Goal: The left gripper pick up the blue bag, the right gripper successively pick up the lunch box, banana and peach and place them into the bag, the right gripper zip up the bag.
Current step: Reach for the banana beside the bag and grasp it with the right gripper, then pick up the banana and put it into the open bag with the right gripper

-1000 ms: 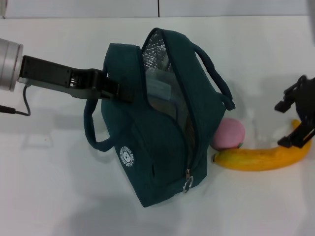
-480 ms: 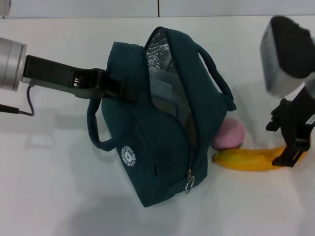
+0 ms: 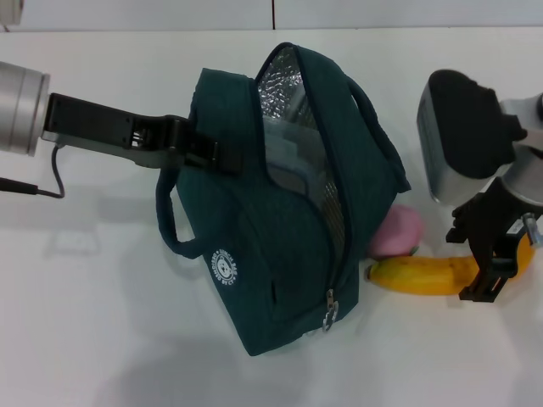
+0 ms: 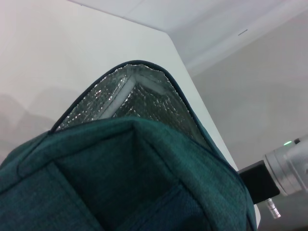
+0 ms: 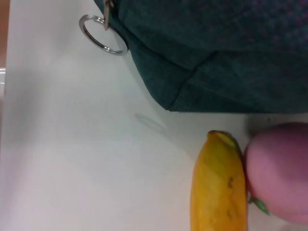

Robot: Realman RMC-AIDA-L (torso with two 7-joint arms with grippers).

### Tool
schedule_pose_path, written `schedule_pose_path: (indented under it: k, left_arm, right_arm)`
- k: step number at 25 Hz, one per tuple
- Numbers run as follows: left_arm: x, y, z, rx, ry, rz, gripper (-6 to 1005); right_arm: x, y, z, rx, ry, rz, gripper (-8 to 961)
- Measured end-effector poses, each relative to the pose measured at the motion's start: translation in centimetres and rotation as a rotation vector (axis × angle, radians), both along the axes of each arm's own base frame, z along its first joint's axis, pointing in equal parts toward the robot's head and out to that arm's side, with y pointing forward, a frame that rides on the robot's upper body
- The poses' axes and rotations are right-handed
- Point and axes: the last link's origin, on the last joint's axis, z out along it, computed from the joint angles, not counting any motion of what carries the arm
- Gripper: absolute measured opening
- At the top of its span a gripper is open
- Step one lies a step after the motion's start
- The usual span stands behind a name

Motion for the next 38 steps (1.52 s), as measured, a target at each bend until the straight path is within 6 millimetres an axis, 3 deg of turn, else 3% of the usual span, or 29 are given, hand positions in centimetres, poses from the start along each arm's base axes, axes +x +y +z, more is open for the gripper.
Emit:
schedule_pose_path:
  k: [22, 26, 32, 38]
  left_arm:
    - [0.0, -0.1, 0.0, -0.001, -0.001, -0.001, 40]
    - [-0.1, -0.1, 0.0, -0.001, -0.002, 0.001, 40]
    - [-0.1, -0.2, 0.0, -0.001, -0.001, 0.002, 40]
    - [0.0, -0.2, 0.2, 0.001, -0.01, -0.002, 40]
  right_arm:
    - [0.4, -0.8, -1.6, -0.043, -0.066, 0.041, 729]
    - [0.1, -0.8, -1.5, -0.048, -0.067, 0.049, 627]
    - [-0.7, -1.0, 0.0, -0.044, -0.086, 0.037, 406]
    - [-0.5, -0.5, 3.5, 0.032, -0.142, -0.03, 412]
